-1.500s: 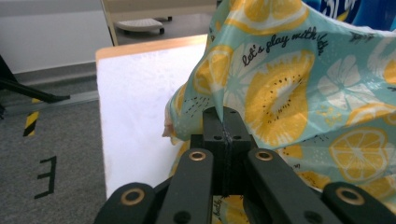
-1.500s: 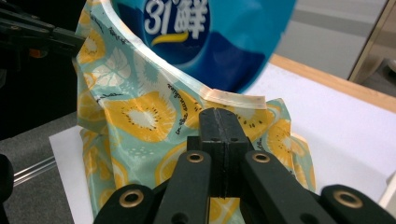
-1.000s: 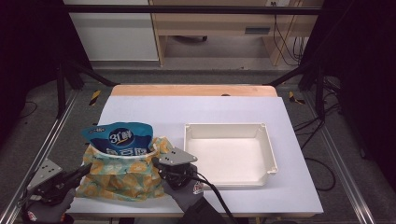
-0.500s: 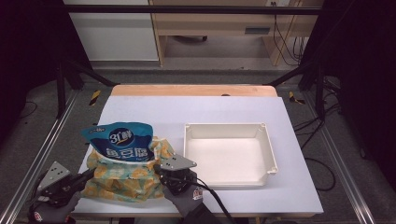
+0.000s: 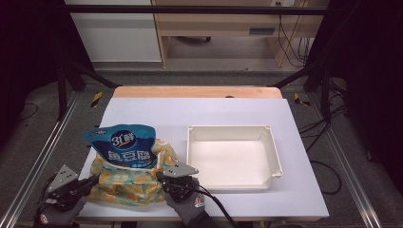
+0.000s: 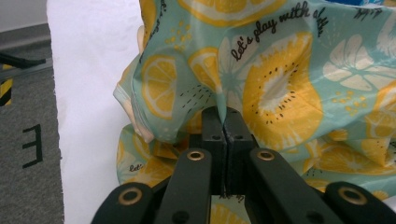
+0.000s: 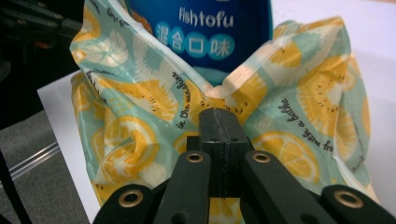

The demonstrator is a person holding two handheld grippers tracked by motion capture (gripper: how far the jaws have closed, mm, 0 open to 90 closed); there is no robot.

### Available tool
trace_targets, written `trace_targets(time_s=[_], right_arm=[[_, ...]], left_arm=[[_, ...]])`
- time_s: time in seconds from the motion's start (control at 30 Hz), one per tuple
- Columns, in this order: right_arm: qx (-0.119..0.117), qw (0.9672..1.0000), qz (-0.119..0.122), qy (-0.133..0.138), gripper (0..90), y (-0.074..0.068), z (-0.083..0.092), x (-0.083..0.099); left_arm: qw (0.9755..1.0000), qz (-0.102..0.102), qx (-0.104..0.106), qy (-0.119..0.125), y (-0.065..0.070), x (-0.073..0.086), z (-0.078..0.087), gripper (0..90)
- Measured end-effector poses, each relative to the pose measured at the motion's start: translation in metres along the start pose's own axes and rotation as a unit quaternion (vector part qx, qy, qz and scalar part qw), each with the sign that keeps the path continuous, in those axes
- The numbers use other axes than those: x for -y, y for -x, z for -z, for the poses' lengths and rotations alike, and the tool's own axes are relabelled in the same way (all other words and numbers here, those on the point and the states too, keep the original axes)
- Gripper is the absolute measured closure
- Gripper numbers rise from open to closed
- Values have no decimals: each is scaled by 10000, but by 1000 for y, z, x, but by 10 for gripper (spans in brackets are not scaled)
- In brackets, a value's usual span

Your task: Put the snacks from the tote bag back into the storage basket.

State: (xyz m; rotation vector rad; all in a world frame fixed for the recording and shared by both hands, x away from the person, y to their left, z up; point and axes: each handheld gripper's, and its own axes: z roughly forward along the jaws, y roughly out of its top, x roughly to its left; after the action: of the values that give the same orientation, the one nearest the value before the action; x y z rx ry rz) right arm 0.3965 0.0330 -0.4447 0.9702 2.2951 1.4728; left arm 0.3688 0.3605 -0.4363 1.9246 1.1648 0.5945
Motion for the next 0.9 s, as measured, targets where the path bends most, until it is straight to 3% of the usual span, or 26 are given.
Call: trace_targets(time_s=[0.9], right_arm=[[169, 9989, -4, -448, 900, -1, -19, 23]], left_arm=[[9975, -140, 115, -690, 1, 8, -19, 874]])
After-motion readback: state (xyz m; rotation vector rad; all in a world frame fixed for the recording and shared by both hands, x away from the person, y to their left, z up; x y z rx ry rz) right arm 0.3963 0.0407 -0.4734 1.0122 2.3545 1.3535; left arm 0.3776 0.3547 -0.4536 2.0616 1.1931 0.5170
